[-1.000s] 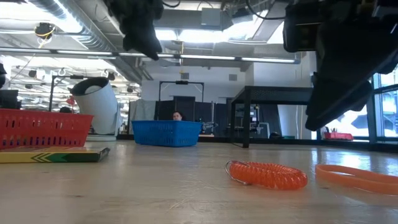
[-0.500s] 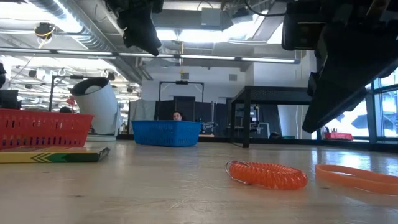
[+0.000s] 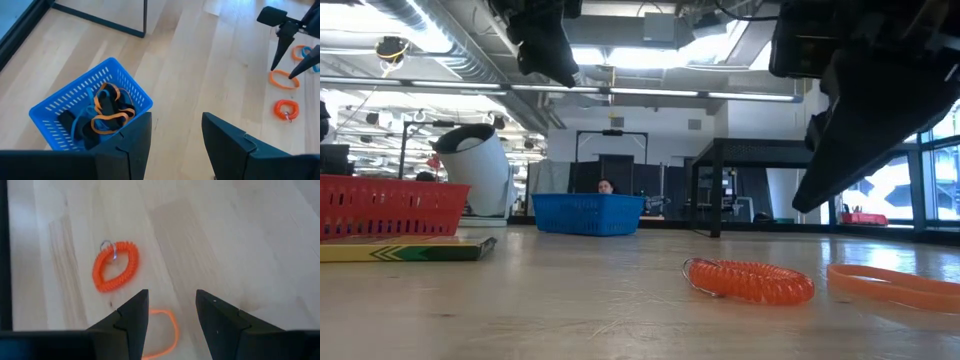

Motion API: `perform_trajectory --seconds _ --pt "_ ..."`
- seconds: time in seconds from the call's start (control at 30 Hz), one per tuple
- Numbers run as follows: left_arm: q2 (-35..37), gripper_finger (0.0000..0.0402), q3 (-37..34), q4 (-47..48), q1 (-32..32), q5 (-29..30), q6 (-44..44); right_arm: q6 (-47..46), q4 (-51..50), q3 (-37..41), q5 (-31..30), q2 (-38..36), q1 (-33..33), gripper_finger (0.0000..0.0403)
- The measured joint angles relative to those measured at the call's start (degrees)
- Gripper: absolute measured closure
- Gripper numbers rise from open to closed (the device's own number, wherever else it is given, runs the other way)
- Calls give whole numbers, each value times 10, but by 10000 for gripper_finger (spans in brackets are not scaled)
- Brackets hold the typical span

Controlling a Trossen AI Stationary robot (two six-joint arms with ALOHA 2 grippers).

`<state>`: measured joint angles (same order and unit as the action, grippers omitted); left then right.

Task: Pick & Place Office Desk Supplies
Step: Put the orange rubber band into the blue bin

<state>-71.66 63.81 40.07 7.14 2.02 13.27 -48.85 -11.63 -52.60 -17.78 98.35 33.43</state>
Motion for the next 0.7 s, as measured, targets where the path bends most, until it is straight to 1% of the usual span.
perform_trajectory --seconds 0.1,0.2,0.4,0.5,0.57,0.7 --pt "0 233 0 0 0 0 8 23 -1 0 23 1 0 237" --pt "0 233 0 0 0 0 9 41 -4 0 28 5 0 237" --pt "0 233 0 0 0 1 20 92 5 0 67 37 0 237" --pt "0 233 0 0 0 1 25 123 4 0 64 44 0 237" --pt "0 233 0 0 0 1 25 151 -3 0 48 49 0 241" --pt "0 233 0 0 0 1 34 232 -2 -1 38 58 0 270"
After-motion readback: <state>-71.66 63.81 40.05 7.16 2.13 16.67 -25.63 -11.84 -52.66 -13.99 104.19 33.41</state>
